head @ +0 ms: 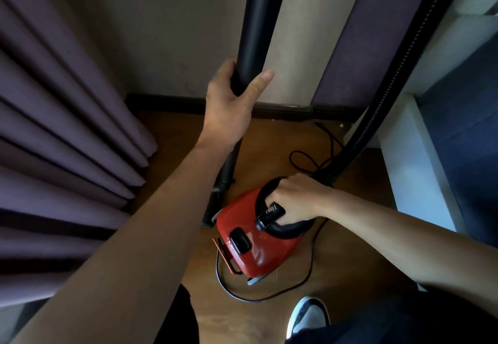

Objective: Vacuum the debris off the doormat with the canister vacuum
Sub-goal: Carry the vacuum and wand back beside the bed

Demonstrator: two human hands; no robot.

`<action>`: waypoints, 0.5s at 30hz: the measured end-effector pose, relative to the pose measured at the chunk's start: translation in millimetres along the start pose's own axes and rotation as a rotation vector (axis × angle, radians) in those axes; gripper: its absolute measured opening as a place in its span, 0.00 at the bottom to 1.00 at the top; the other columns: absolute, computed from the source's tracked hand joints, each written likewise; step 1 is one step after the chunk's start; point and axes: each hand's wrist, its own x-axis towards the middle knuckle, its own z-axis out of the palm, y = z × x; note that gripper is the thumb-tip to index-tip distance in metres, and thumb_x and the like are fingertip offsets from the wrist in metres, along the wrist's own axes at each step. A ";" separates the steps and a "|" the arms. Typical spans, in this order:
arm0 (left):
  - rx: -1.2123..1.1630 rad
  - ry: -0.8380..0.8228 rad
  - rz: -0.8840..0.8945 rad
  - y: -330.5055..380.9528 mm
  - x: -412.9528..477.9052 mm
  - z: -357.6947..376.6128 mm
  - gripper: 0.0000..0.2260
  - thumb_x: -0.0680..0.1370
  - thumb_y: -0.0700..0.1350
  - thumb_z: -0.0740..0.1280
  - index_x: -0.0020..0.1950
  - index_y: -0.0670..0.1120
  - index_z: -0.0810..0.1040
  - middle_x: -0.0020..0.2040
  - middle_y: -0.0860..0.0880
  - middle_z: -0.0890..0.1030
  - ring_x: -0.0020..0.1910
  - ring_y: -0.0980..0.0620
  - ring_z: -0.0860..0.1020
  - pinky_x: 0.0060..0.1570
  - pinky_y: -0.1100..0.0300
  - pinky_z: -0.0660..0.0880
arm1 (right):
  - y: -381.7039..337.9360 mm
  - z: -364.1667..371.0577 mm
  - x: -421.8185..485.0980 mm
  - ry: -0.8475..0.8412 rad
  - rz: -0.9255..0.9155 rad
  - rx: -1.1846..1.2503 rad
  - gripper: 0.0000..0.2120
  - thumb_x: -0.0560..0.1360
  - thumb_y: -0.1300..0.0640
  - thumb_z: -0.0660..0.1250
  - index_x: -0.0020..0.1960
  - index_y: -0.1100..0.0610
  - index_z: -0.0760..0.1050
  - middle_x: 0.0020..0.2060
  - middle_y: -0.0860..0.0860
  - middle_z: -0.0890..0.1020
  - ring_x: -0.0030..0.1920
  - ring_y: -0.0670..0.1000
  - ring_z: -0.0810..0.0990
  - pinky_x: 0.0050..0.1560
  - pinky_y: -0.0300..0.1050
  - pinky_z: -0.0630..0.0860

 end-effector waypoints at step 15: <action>0.054 0.114 0.041 17.9 3.7 -47.6 0.09 0.79 0.47 0.70 0.51 0.43 0.77 0.42 0.45 0.78 0.42 0.50 0.78 0.45 0.57 0.76 | 16.5 -58.8 18.9 -0.098 0.031 0.101 0.32 0.64 0.26 0.74 0.34 0.57 0.75 0.26 0.48 0.76 0.30 0.52 0.78 0.30 0.47 0.68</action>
